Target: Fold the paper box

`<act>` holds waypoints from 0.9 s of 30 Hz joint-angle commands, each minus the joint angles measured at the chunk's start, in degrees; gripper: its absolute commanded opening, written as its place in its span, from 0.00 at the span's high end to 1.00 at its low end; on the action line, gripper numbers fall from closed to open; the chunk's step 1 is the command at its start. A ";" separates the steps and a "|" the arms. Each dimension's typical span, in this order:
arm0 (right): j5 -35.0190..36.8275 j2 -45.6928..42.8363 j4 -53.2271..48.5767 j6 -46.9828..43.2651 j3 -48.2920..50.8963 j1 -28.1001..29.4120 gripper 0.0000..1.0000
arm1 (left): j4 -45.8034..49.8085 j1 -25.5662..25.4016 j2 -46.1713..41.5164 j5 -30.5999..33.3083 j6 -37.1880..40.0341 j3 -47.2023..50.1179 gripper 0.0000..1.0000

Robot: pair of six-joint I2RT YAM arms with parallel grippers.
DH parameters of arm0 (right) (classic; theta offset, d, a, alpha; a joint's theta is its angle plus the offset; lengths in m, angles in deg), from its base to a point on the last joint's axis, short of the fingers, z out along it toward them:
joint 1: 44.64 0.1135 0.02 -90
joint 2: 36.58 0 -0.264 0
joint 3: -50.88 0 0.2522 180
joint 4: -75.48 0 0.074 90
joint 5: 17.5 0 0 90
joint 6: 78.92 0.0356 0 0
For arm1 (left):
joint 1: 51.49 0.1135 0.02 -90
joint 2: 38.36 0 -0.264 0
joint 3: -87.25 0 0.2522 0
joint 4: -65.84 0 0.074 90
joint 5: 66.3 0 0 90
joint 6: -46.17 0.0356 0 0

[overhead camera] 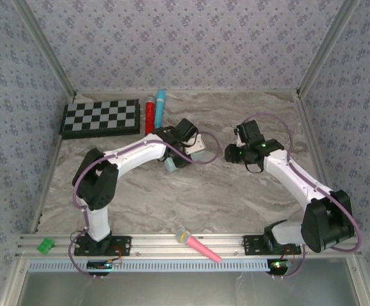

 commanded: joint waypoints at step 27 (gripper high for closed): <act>0.69 -0.51 1.93 0.79 2.99 -1.72 0.61 | -48.38 -12.66 3.63 42.05 18.35 20.74 0.49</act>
